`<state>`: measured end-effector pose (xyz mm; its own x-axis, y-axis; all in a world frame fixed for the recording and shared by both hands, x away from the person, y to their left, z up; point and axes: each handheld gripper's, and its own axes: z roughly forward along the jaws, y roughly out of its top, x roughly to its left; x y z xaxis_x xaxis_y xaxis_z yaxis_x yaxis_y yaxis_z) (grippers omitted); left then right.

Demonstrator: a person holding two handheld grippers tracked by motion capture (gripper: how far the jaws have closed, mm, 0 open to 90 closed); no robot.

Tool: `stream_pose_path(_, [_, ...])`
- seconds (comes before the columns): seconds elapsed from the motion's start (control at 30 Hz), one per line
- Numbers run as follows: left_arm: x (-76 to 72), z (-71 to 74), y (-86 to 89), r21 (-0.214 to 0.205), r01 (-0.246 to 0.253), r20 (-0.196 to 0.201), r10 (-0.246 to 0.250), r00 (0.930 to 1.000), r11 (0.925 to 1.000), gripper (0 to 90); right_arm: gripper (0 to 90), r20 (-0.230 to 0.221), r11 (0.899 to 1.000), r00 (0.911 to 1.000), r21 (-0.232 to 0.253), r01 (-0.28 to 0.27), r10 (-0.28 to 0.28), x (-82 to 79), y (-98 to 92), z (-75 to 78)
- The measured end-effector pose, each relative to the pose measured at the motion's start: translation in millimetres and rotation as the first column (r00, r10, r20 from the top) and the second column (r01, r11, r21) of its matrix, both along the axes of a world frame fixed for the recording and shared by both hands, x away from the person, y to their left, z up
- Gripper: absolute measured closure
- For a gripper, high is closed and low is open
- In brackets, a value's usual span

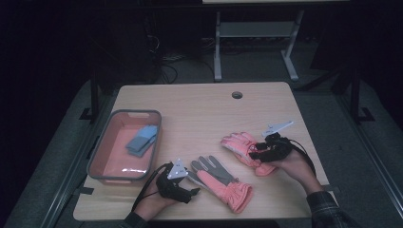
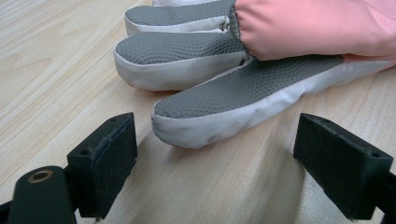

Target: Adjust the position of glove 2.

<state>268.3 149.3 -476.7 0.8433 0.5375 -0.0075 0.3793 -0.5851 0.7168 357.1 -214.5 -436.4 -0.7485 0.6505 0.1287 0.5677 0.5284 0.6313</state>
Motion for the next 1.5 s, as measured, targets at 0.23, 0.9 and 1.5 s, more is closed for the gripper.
stream_pose_path(0.23, [0.0,0.0,0.0,0.0,0.0,0.0,0.0,1.0,1.0,12.8,62.7,-0.036,0.998,0.9991,-0.055,-0.022,0.02,8.2,7.9,-11.7])
stream_pose_path(0.9, [0.8,0.5,-0.2,0.007,0.003,0.004,-0.003,1.0,1.0,12.8,88.0,-0.016,0.999,0.9999,0.033,0.001,0.0,5.1,-6.9,7.1])
stream_pose_path(1.5, [1.0,0.4,-0.3,0.005,0.002,0.008,-0.002,1.0,1.0,12.8,87.9,0.014,0.99,0.9992,0.133,-0.039,0.037,-23.7,11.6,57.3])
